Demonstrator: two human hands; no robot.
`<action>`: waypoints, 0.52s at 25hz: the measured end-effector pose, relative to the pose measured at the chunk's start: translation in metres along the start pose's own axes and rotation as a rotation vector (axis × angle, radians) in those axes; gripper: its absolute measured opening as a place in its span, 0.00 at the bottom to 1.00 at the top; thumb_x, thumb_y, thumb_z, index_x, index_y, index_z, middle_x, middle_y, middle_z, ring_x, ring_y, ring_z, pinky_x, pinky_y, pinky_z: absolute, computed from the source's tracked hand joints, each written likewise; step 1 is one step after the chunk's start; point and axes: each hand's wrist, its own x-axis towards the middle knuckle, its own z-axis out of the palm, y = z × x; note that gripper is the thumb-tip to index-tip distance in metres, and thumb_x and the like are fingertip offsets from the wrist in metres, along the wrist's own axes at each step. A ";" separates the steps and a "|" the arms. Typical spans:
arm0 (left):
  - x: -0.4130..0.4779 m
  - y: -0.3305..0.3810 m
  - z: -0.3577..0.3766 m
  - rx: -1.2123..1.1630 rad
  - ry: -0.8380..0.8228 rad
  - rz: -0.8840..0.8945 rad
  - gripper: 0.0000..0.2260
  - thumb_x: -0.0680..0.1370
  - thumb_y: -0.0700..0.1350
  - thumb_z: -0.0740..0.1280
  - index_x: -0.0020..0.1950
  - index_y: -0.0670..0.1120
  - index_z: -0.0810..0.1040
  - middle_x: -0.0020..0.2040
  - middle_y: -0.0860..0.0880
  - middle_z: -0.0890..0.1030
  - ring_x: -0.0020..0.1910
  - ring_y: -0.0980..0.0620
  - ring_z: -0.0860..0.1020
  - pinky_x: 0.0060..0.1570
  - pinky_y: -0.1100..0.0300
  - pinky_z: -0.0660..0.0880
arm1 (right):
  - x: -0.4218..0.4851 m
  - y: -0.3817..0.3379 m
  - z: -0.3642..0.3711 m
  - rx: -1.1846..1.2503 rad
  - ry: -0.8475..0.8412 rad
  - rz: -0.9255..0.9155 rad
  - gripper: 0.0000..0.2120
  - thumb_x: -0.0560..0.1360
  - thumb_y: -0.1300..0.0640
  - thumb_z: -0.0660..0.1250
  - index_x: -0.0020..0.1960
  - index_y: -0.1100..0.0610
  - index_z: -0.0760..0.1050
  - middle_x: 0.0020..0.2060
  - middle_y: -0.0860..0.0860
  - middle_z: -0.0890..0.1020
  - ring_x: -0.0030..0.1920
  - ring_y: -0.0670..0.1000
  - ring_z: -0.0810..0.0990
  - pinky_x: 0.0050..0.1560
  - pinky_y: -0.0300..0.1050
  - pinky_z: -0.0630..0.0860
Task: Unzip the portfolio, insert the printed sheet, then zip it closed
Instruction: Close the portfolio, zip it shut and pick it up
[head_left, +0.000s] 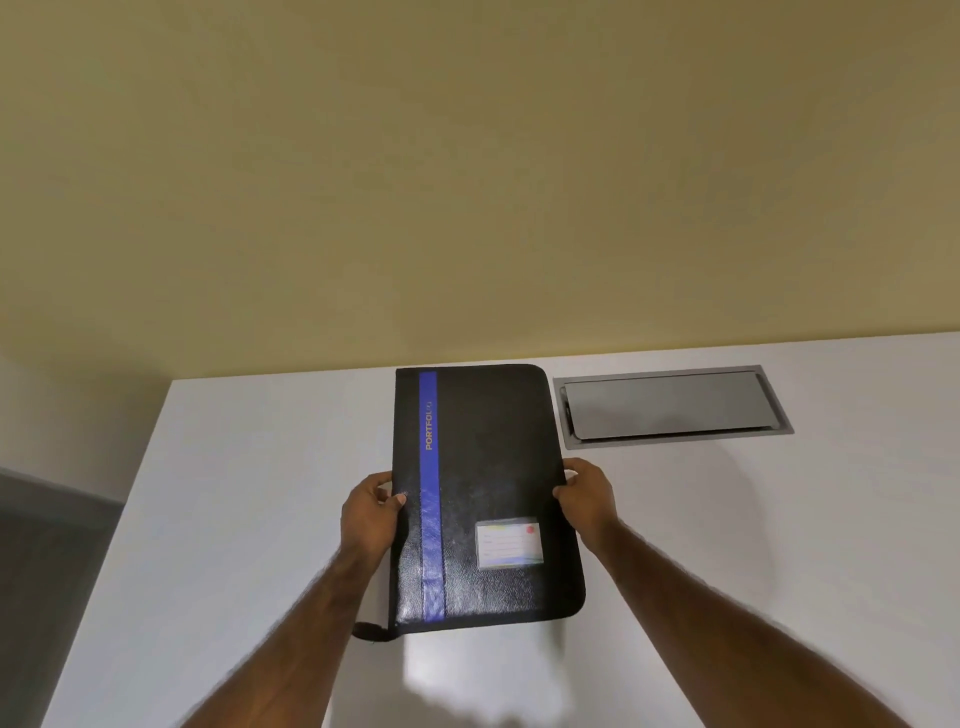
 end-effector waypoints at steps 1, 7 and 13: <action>0.002 0.001 0.003 0.000 0.000 -0.014 0.15 0.77 0.36 0.70 0.63 0.45 0.80 0.46 0.45 0.84 0.45 0.44 0.82 0.50 0.54 0.77 | 0.003 -0.002 -0.001 -0.015 0.008 -0.006 0.18 0.75 0.70 0.64 0.61 0.57 0.78 0.59 0.56 0.82 0.55 0.58 0.82 0.56 0.54 0.82; 0.010 0.007 0.015 0.005 -0.004 -0.041 0.15 0.79 0.38 0.69 0.65 0.44 0.78 0.52 0.43 0.85 0.49 0.43 0.83 0.55 0.49 0.80 | 0.017 -0.007 -0.004 -0.016 0.013 0.005 0.18 0.77 0.70 0.63 0.63 0.57 0.77 0.61 0.56 0.81 0.57 0.59 0.81 0.56 0.52 0.82; 0.018 0.013 0.019 0.047 -0.002 -0.031 0.13 0.80 0.37 0.67 0.65 0.43 0.79 0.57 0.42 0.85 0.51 0.42 0.83 0.58 0.47 0.79 | 0.023 -0.008 -0.002 0.032 -0.012 0.082 0.18 0.78 0.69 0.64 0.65 0.57 0.75 0.63 0.57 0.80 0.59 0.60 0.80 0.58 0.53 0.81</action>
